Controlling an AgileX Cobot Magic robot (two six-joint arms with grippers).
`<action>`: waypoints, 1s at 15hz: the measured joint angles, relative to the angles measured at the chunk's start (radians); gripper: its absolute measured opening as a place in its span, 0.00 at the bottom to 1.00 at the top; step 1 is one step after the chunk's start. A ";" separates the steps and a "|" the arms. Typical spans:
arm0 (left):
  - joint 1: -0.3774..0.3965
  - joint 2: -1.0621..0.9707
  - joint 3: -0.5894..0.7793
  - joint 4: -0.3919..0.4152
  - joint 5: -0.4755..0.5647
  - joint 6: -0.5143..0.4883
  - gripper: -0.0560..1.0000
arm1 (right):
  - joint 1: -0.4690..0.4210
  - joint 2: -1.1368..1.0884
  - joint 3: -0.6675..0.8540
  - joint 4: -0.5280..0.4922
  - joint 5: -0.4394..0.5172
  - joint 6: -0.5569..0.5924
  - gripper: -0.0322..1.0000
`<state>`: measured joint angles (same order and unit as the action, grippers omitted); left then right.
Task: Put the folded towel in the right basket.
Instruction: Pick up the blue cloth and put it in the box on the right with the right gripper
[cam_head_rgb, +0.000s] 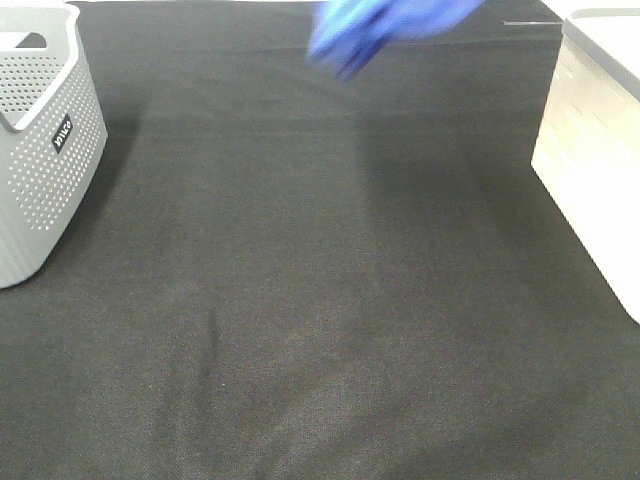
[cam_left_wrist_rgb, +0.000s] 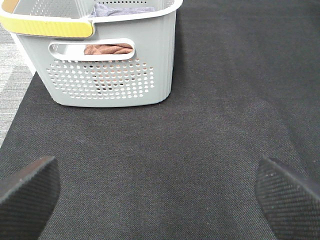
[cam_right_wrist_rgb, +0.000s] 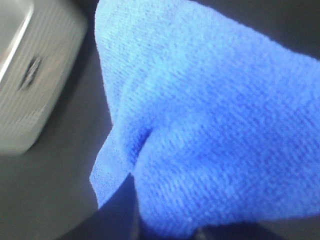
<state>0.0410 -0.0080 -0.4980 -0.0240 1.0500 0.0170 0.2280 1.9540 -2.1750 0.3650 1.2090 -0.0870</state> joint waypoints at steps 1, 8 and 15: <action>0.000 0.000 0.000 0.000 0.000 0.000 0.99 | -0.113 -0.086 0.000 -0.072 0.000 0.002 0.21; 0.000 0.000 0.000 0.000 0.000 0.000 0.99 | -0.522 -0.123 0.128 -0.251 0.006 -0.004 0.21; 0.000 0.000 0.000 0.000 0.000 0.000 0.99 | -0.553 0.018 0.204 -0.231 0.015 -0.026 0.35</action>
<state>0.0410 -0.0080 -0.4980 -0.0240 1.0500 0.0170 -0.3250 1.9720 -1.9710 0.1340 1.2240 -0.1130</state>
